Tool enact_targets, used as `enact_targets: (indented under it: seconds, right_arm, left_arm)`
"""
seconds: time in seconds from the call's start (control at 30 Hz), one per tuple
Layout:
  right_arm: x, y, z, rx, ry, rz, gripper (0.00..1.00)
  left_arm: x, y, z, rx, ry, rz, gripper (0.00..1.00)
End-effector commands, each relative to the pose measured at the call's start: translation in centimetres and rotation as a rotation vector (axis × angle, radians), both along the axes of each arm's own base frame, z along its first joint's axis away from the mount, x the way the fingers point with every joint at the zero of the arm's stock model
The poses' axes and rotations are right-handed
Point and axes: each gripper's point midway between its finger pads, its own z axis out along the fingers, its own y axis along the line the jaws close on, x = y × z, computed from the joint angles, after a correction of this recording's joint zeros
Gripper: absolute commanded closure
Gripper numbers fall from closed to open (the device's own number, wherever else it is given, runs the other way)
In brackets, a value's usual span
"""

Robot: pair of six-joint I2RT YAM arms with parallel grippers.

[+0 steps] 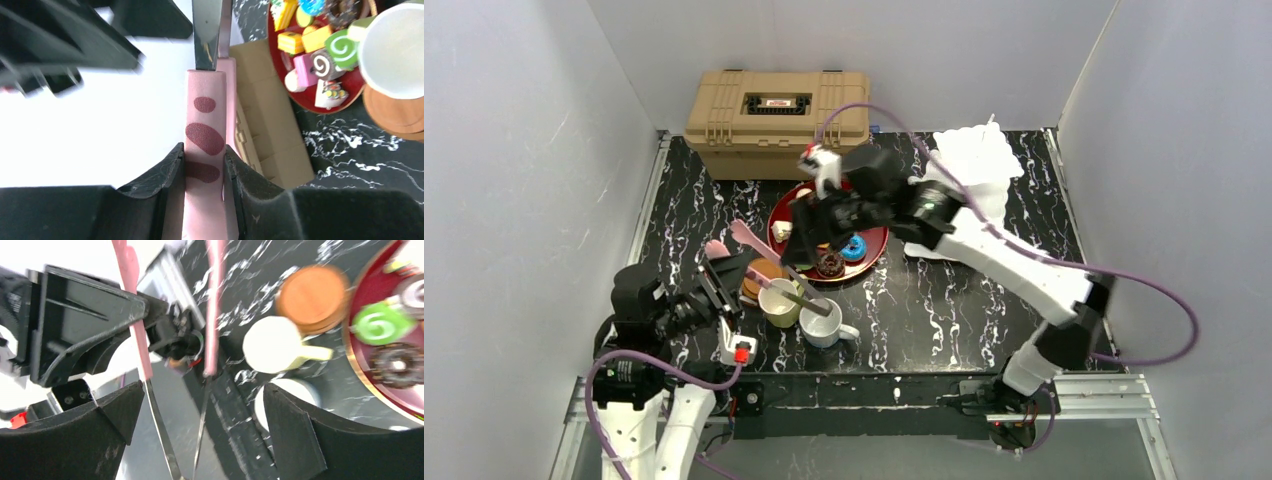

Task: Serve the afternoon tea
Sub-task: Adjust the clamp.

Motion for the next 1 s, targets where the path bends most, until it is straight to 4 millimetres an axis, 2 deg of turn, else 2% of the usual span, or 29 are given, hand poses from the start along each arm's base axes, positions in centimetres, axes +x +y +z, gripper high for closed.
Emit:
enact_targets:
  seconds: [0.0, 0.1, 0.17, 0.23, 0.4, 0.63, 0.97]
  right_arm:
    - [4.8, -4.4, 8.1, 0.278, -0.225, -0.240, 0.02]
    - [4.5, -6.2, 10.3, 0.434, -0.266, -0.276, 0.02]
    - [3.9, -6.2, 11.1, 0.504, -0.264, -0.257, 0.02]
    - [3.7, -5.8, 10.7, 0.515, -0.235, -0.246, 0.02]
    - [3.8, -5.6, 11.5, 0.631, -0.221, -0.278, 0.02]
    - [2.0, -2.2, 11.9, 0.675, -0.256, -0.243, 0.02]
    - [1.9, 0.7, 12.6, 0.745, -0.214, -0.191, 0.04]
  left_arm:
    - [2.5, 0.9, 3.5, -0.095, -0.098, 0.098, 1.00]
    - [3.5, 1.6, 5.7, -0.208, -0.090, 0.175, 1.00]
    - [3.8, 1.9, 6.5, -0.258, -0.068, 0.209, 1.00]
    - [4.1, 2.2, 7.3, -0.304, -0.047, 0.236, 1.00]
    - [4.6, 2.9, 8.1, -0.371, -0.019, 0.297, 1.00]
    - [4.7, 3.0, 8.6, -0.406, 0.018, 0.314, 1.00]
    - [4.4, 2.9, 8.0, -0.391, 0.029, 0.307, 1.00]
